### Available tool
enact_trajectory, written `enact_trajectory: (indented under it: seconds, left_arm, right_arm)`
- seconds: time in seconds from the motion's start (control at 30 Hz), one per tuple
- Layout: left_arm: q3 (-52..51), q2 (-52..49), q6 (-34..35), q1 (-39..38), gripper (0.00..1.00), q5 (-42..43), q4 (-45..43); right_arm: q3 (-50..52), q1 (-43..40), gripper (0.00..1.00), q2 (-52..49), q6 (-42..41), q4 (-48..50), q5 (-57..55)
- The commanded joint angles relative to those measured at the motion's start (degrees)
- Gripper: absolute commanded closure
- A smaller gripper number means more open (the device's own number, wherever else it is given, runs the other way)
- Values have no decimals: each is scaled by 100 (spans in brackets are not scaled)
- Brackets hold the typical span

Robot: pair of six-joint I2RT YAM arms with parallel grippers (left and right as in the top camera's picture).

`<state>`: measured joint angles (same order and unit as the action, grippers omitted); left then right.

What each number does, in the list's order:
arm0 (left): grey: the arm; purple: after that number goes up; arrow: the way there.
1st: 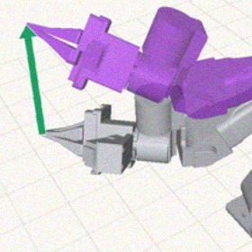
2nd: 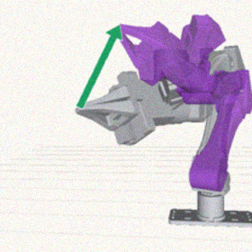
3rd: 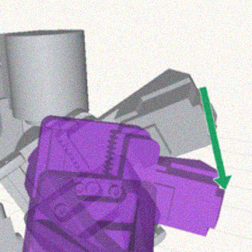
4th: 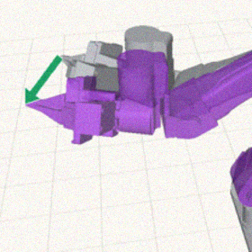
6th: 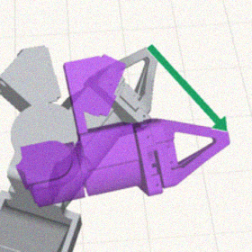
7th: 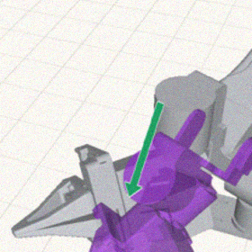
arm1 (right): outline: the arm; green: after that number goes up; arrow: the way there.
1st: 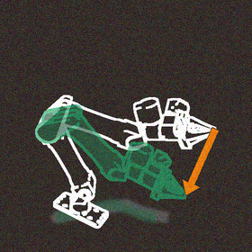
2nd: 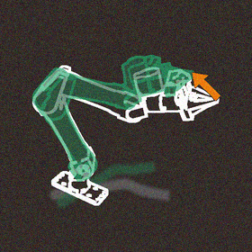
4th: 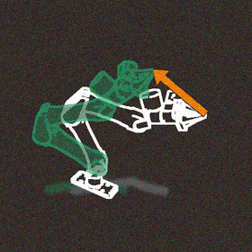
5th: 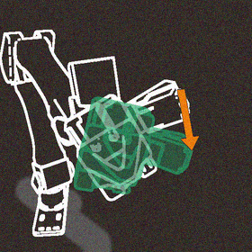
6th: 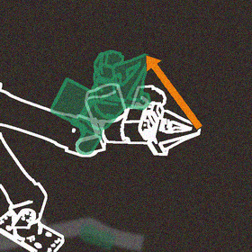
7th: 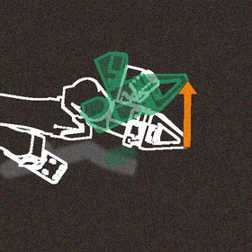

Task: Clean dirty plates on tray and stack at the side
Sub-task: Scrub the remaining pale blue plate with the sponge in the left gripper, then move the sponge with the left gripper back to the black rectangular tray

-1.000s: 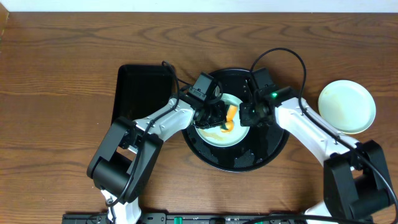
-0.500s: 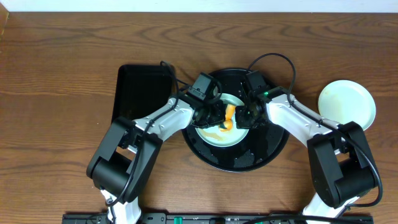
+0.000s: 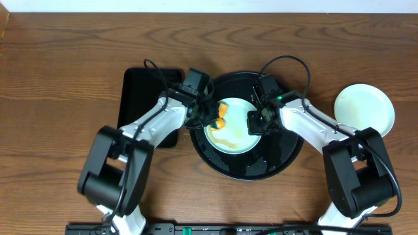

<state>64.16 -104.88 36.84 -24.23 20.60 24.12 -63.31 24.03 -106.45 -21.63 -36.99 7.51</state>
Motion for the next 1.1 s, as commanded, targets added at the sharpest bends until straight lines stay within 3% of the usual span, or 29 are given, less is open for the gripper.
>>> enact_trajectory:
  seconds: [0.0,0.17,0.3,0.4,0.53,0.77,0.93,1.07]
  left_arm:
    - [-33,763,-382,72,93,-501,306]
    - [-35,1648,-385,81,93,-1781,1268]
    - [-33,2009,-540,105,92,-2293,1499]
    - [-35,2107,-553,278,92,-2302,1665]
    - [-35,2100,-555,789,92,-2297,1853]
    - [-35,2017,-1172,1775,92,-2256,1775]
    - [-35,1718,-1888,2017,92,-1952,1766]
    - [-35,1368,-1926,2109,92,-1884,1777]
  right_arm:
    - [31,37,99,-188,50,-22,-61]
    - [26,37,98,105,111,92,-109]
    - [9,35,94,463,157,245,-149]
    - [9,13,90,758,160,293,-339]
    - [9,-90,78,1045,157,291,-813]
    - [26,-247,77,879,155,173,-962]
    - [28,-219,77,549,153,122,-857]
    - [28,-221,78,317,155,129,-616]
